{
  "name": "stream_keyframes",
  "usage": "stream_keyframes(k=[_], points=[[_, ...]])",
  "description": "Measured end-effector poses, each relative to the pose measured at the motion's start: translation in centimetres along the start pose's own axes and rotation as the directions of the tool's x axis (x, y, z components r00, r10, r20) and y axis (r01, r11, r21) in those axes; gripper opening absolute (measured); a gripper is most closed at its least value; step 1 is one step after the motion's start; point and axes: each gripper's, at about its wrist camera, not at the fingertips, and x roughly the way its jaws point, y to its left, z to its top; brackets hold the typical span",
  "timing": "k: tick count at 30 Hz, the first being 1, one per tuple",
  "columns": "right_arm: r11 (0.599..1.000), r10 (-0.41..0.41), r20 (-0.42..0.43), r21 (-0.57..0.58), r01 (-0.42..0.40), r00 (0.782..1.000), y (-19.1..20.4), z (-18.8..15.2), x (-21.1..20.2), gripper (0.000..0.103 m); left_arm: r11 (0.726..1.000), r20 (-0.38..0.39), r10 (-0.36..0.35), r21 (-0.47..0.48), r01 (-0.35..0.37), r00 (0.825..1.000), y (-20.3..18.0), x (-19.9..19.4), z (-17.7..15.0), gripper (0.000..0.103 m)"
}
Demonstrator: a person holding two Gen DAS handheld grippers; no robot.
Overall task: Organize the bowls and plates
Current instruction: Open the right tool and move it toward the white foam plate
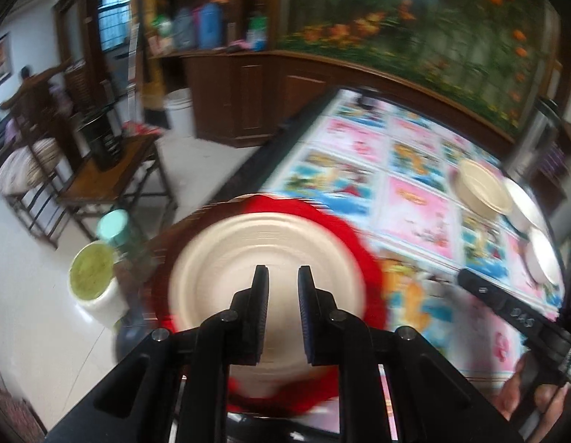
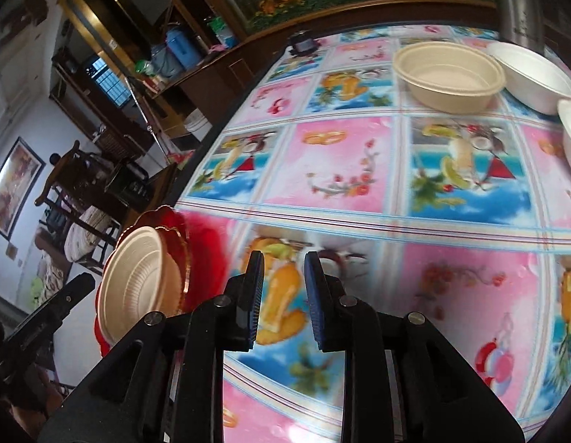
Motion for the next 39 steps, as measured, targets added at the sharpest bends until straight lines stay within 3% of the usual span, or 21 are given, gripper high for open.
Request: stream_keyframes(k=[3, 6, 13, 25, 32, 36, 39], points=[[1.0, -0.002, 0.026, 0.018, 0.002, 1.0, -2.2, 0.0, -1.7, 0.023, 0.996, -0.016, -0.048, 0.075, 0.049, 0.999, -3.8, 0.3, 0.0, 0.037], [0.998, -0.002, 0.083, 0.065, -0.003, 0.997, -4.9, 0.2, -4.2, 0.023, 0.983, -0.027, -0.08, 0.164, 0.083, 0.996, -8.1, 0.4, -0.2, 0.038], [0.988, -0.1, 0.181, 0.137, 0.075, 0.978, -10.7, 1.0, -9.1, 0.022, 0.947, -0.073, -0.154, 0.273, 0.168, 0.985, -16.0, 0.2, -0.6, 0.038], [0.932, -0.357, 0.26, 0.157, 0.326, 0.897, -17.9, 2.4, -15.6, 0.022, 0.885, -0.111, -0.213, 0.4, 0.24, 0.971, -26.8, 0.7, 0.2, 0.04], [0.896, -0.443, 0.283, 0.121, 0.427, 0.851, -20.0, 3.1, -17.4, 0.022, 0.871, -0.149, -0.23, 0.409, 0.272, 0.962, -30.9, 2.3, 1.5, 0.04], [0.892, -0.451, 0.286, 0.129, 0.433, 0.845, -22.1, 3.8, -18.1, 0.022, 0.878, -0.195, -0.245, 0.37, 0.302, 0.95, -32.1, 4.1, 2.6, 0.04], [0.901, -0.432, 0.285, 0.168, 0.399, 0.856, -24.3, 4.2, -18.5, 0.022, 0.893, -0.218, -0.253, 0.323, 0.314, 0.943, -32.5, 5.5, 3.4, 0.04]])
